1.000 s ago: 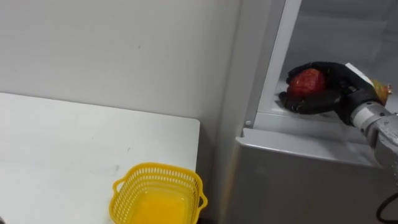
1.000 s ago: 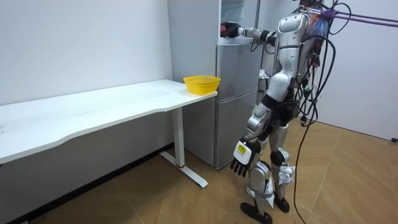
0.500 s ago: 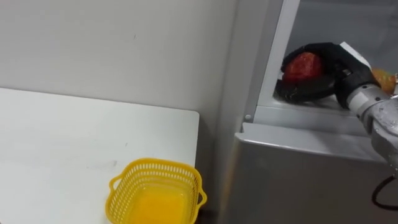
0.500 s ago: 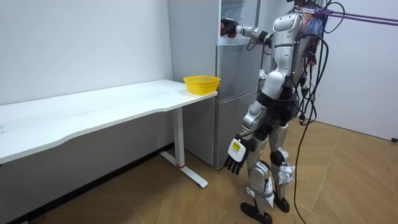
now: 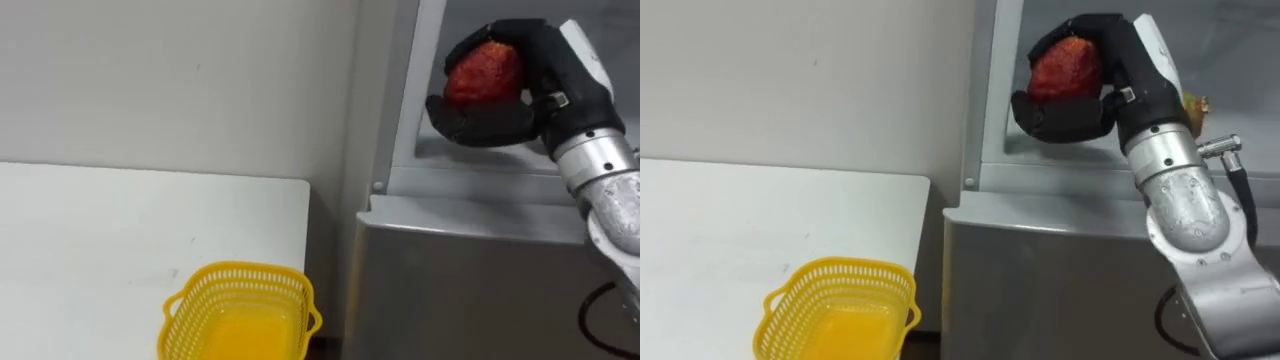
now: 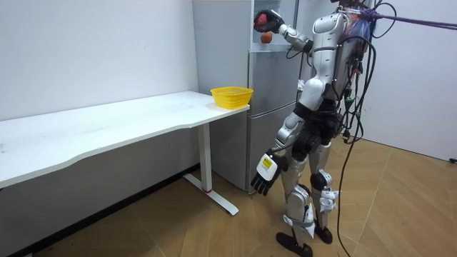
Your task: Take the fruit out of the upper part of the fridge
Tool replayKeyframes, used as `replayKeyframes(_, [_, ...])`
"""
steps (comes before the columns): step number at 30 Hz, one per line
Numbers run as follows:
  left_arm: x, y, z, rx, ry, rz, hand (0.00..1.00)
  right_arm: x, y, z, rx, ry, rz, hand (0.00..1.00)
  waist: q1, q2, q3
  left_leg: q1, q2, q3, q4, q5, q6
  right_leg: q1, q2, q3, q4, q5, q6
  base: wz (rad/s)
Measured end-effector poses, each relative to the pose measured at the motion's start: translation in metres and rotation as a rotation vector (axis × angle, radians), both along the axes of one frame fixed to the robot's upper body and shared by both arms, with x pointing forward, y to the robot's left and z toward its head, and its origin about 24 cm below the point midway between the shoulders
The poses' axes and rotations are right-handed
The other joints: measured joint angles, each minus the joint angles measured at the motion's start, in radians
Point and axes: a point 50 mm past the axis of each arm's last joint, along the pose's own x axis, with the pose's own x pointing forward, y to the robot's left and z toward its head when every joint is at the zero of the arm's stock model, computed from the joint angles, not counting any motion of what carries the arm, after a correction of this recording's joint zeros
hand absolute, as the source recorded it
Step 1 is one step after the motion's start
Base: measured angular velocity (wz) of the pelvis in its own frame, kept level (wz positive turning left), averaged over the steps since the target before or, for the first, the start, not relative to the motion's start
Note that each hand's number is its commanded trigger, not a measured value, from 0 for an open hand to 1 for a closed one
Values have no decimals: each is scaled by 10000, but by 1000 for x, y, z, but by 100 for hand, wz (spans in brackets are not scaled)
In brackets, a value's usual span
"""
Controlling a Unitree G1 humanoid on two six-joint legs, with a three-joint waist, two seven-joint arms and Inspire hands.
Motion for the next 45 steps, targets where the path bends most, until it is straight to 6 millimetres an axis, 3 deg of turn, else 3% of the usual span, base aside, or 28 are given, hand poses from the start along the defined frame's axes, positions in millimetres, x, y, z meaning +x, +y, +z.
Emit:
replayKeyframes(6, [2,-3,0,-100,-228,-74,0,-28,14,9,116,-1712,33,100,13,34,30,71,-12,-1,-83,-2,2,51,21,1,-14,14,25,0])
replayKeyframes(13, [4,-6,-1,-220,-356,-153,0,-55,32,26,-309,-4150,-337,100,43,198,119,124,3,16,-76,-1,1,58,61,232,-23,15,25,0])
replayKeyframes(17, [5,-11,-2,-511,-609,125,0,-70,47,13,-1260,-4830,-515,100,311,241,106,227,64,275,-187,-1,-3,28,72,251,-10,15,25,-15])
replayKeyframes(25, [6,-10,-4,-558,-549,-23,0,-82,78,3,-2926,-5549,271,100,367,141,65,332,85,273,-222,17,-34,115,99,222,-11,19,19,-2])
replayKeyframes(30, [14,-10,-3,-703,-584,-324,0,-87,98,-6,-3521,-5740,937,100,614,26,124,399,98,263,-346,27,-50,206,108,218,-13,20,17,0])
replayKeyframes(32, [19,-6,-1,-656,-602,-637,0,-87,108,-14,-3784,-5706,1358,100,779,-77,191,381,108,223,-332,36,-65,219,121,146,-8,22,14,7])
replayKeyframes(35, [26,-4,0,-576,-587,-788,0,-80,113,-25,-4173,-5223,1512,100,1097,-219,175,312,102,86,-279,39,-73,221,115,-70,6,26,13,11])
replayKeyframes(45, [25,-7,-1,-346,-274,-1410,0,-55,125,-71,-6070,-3330,1470,100,1760,-231,195,34,-33,-425,-181,79,-36,153,39,-459,-19,24,19,16])
